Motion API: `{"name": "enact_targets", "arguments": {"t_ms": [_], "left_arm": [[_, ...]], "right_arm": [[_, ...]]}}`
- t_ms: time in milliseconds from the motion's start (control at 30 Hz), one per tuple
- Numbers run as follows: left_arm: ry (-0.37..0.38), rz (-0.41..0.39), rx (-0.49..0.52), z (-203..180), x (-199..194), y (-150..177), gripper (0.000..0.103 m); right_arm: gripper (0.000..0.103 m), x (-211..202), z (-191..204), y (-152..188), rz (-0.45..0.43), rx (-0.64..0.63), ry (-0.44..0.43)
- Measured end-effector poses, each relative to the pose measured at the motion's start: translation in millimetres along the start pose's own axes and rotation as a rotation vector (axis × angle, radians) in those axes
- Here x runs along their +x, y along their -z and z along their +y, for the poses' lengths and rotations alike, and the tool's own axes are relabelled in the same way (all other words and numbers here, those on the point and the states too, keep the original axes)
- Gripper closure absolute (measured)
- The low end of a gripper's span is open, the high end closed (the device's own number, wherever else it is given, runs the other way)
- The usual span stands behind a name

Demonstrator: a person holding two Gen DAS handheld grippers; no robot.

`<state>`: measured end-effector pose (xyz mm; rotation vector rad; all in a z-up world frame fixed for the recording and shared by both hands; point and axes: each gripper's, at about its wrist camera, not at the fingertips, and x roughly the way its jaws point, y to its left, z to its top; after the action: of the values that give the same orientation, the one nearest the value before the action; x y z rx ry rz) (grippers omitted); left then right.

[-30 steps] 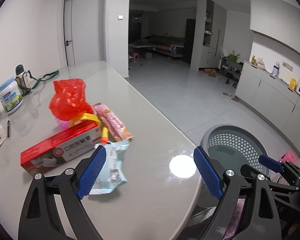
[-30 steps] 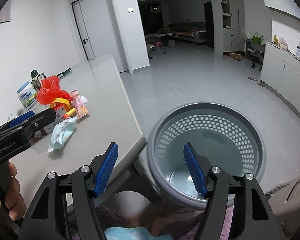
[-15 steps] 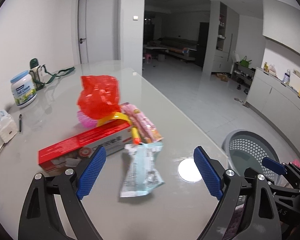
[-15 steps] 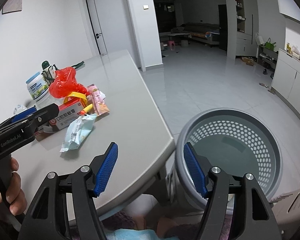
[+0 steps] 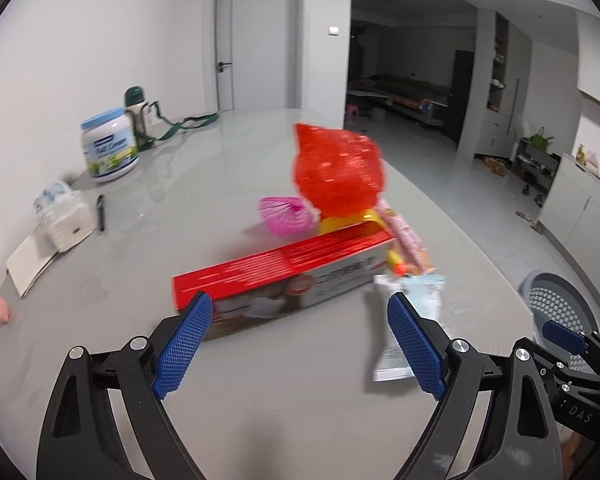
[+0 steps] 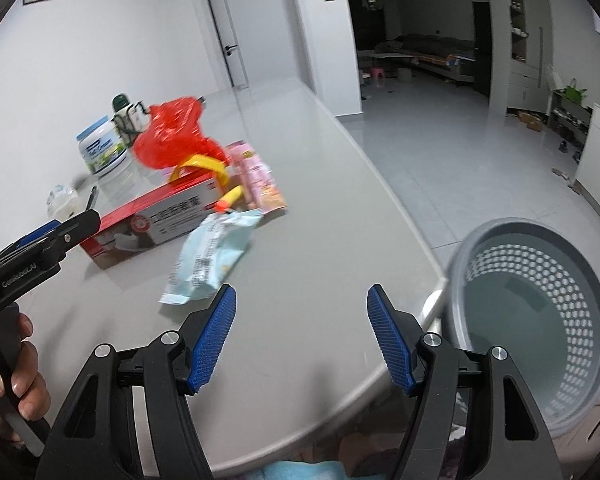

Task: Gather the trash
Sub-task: 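Move both tools back from the basket toward the table, then grasp the light-blue snack wrapper with the right tool and lift it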

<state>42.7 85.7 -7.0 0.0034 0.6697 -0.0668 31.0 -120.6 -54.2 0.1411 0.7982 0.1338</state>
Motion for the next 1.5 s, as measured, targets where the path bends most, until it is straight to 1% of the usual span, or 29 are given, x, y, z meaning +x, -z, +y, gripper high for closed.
{"name": "enact_targets", "arguments": {"t_ms": [133, 333, 533, 700, 967, 1267, 1500], "left_arm": [[-0.019, 0.005, -0.018, 15, 3, 3, 0.015], [-0.025, 0.020, -0.041, 27, 12, 6, 0.015], [-0.022, 0.026, -0.055, 36, 16, 9, 0.015], [-0.011, 0.038, -0.062, 38, 19, 12, 0.015], [0.006, 0.051, -0.072, 38, 24, 13, 0.015], [0.018, 0.052, -0.074, 38, 24, 13, 0.015], [0.024, 0.052, -0.070, 36, 24, 13, 0.015]], "right_arm": [[0.038, 11, 22, -4, 0.016, -0.038, -0.024], [0.038, 31, 50, -12, 0.043, -0.071, -0.048], [0.038, 53, 62, -15, 0.086, -0.070, -0.051], [0.038, 66, 67, -15, 0.104, -0.072, -0.025], [0.038, 76, 53, -13, 0.118, -0.048, 0.029], [0.038, 69, 26, -14, 0.103, -0.008, 0.089], [0.038, 50, 21, -19, 0.052, -0.016, 0.072]]}}
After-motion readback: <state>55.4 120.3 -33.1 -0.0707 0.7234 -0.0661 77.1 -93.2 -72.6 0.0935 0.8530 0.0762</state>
